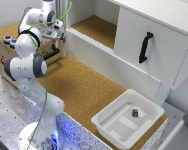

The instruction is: Turn on the green light lamp

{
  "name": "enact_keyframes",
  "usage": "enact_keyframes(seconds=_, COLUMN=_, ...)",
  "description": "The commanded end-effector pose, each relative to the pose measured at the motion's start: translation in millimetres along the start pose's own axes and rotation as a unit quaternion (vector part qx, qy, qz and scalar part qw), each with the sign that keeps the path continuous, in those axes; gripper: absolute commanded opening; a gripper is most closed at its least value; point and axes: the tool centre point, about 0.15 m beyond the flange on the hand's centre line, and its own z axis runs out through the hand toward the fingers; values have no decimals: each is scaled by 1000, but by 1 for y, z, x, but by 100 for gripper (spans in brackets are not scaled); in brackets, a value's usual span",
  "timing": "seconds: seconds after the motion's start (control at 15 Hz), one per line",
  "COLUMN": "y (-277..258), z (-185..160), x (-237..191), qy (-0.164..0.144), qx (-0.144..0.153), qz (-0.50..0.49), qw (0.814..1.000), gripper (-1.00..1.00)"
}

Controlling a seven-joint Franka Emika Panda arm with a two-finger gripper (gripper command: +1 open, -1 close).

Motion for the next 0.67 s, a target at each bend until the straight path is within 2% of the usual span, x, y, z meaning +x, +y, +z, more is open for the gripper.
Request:
enact_keyframes(seconds=0.0, y=-3, z=36, x=22, qy=1, qx=35, qz=76, qw=996, gripper=100)
enact_keyframes(seconds=0.27, y=-34, z=59, x=27, qy=-17, qx=51, qz=127, qw=990, gripper=100)
enact_keyframes(seconds=0.6, y=-55, z=99, x=19, qy=-23, qx=100, qz=191, qw=976, gripper=100)
